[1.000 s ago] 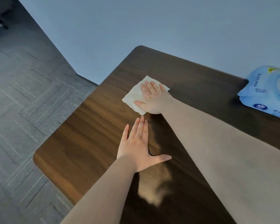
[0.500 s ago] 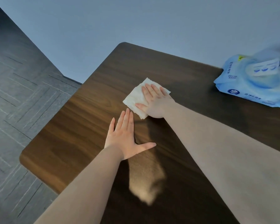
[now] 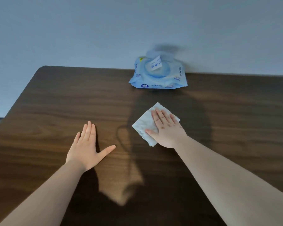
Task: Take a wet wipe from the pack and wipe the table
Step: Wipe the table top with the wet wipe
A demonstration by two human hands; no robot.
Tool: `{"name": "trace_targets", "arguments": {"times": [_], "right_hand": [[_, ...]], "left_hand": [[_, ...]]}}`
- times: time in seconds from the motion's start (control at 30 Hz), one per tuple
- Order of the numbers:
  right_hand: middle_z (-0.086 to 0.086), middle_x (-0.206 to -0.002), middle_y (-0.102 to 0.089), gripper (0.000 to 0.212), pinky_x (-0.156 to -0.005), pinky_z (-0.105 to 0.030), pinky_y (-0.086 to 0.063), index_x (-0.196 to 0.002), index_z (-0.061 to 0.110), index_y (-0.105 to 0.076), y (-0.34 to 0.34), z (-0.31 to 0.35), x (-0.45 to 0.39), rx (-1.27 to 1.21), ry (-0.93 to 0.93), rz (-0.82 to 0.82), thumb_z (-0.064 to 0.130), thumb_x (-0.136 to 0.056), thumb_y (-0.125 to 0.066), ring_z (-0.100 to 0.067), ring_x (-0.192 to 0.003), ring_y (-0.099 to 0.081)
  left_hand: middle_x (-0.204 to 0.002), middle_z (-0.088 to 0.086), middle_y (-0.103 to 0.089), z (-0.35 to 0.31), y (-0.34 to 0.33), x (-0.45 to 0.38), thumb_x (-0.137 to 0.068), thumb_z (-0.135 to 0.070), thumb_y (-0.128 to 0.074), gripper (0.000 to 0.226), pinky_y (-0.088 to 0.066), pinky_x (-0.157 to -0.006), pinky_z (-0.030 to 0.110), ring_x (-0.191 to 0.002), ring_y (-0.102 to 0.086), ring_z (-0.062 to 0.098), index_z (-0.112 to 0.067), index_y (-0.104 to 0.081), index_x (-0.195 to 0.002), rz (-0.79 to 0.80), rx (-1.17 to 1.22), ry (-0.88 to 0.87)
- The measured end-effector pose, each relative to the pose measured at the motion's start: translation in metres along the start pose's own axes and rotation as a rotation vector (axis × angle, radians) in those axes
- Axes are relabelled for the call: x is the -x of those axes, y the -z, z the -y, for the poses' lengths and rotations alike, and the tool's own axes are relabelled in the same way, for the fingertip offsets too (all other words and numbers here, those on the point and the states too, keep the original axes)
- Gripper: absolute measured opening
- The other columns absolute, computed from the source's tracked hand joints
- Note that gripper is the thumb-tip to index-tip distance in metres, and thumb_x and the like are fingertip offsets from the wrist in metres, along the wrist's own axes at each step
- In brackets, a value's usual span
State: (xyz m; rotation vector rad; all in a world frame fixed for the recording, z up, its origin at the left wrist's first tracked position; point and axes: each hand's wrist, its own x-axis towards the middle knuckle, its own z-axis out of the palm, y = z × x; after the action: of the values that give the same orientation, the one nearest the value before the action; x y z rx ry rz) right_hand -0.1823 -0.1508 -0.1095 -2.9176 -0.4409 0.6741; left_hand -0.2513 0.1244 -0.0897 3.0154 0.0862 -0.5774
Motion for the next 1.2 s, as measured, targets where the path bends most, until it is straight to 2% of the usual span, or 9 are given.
{"name": "trace_targets", "arguments": {"times": [0.33,0.67,0.77,0.9,1.07,1.2], "right_hand": [[0.001,-0.159,0.018,0.08,-0.118,-0.036,0.009,-0.149,0.021,0.017,-0.013,-0.178,0.116,-0.117,-0.496,-0.074,0.068,-0.089,-0.007,-0.014,-0.145,0.017],[-0.002,-0.161,0.011,0.083,-0.119,-0.039,0.004,-0.151,0.017,0.008,-0.027,-0.306,0.205,-0.221,-0.835,-0.136,0.069,-0.089,-0.012,-0.018,-0.147,0.01],[-0.003,-0.161,0.01,0.084,-0.12,-0.041,0.003,-0.151,0.017,0.008,-0.03,-0.335,0.228,-0.261,-0.91,-0.144,0.069,-0.089,-0.013,-0.019,-0.147,0.009],[-0.004,-0.161,0.011,0.084,-0.119,-0.042,0.003,-0.15,0.017,0.009,-0.029,-0.359,0.246,-0.281,-0.97,-0.135,0.07,-0.089,-0.012,-0.021,-0.147,0.009],[-0.007,-0.16,0.011,0.084,-0.119,-0.043,0.003,-0.15,0.015,0.01,-0.03,-0.358,0.245,-0.263,-0.969,-0.127,0.069,-0.089,-0.009,-0.023,-0.147,0.009],[-0.008,-0.16,0.014,0.082,-0.118,-0.043,0.005,-0.149,0.014,0.012,-0.031,-0.339,0.241,-0.213,-0.883,-0.077,0.067,-0.09,-0.007,-0.023,-0.147,0.012]], "left_hand": [[-0.157,-0.001,0.019,-0.185,-0.006,-0.022,-0.07,-0.087,-0.015,0.109,0.009,-0.113,0.032,-0.143,0.017,0.014,-0.017,0.014,-0.148,0.026,-0.055,-0.396],[-0.154,-0.005,0.023,-0.319,-0.023,-0.017,-0.071,-0.086,-0.014,0.107,0.013,-0.113,0.035,-0.141,0.021,0.01,-0.018,0.017,-0.147,0.014,-0.119,-0.597],[-0.146,-0.007,0.03,-0.331,-0.026,-0.015,-0.07,-0.087,-0.009,0.106,0.015,-0.113,0.036,-0.139,0.025,0.011,-0.018,0.02,-0.145,-0.01,-0.151,-0.573],[-0.145,-0.006,0.029,-0.329,-0.024,-0.018,-0.071,-0.087,-0.008,0.106,0.013,-0.114,0.037,-0.138,0.024,0.011,-0.017,0.018,-0.146,-0.001,-0.179,-0.569],[-0.145,-0.005,0.03,-0.331,-0.022,-0.02,-0.07,-0.086,-0.007,0.105,0.013,-0.114,0.037,-0.14,0.024,0.013,-0.017,0.019,-0.145,0.016,-0.193,-0.562],[-0.149,-0.005,0.028,-0.329,-0.022,-0.021,-0.067,-0.087,-0.009,0.109,0.012,-0.115,0.037,-0.142,0.022,0.014,-0.017,0.018,-0.146,0.048,-0.136,-0.584]]}}
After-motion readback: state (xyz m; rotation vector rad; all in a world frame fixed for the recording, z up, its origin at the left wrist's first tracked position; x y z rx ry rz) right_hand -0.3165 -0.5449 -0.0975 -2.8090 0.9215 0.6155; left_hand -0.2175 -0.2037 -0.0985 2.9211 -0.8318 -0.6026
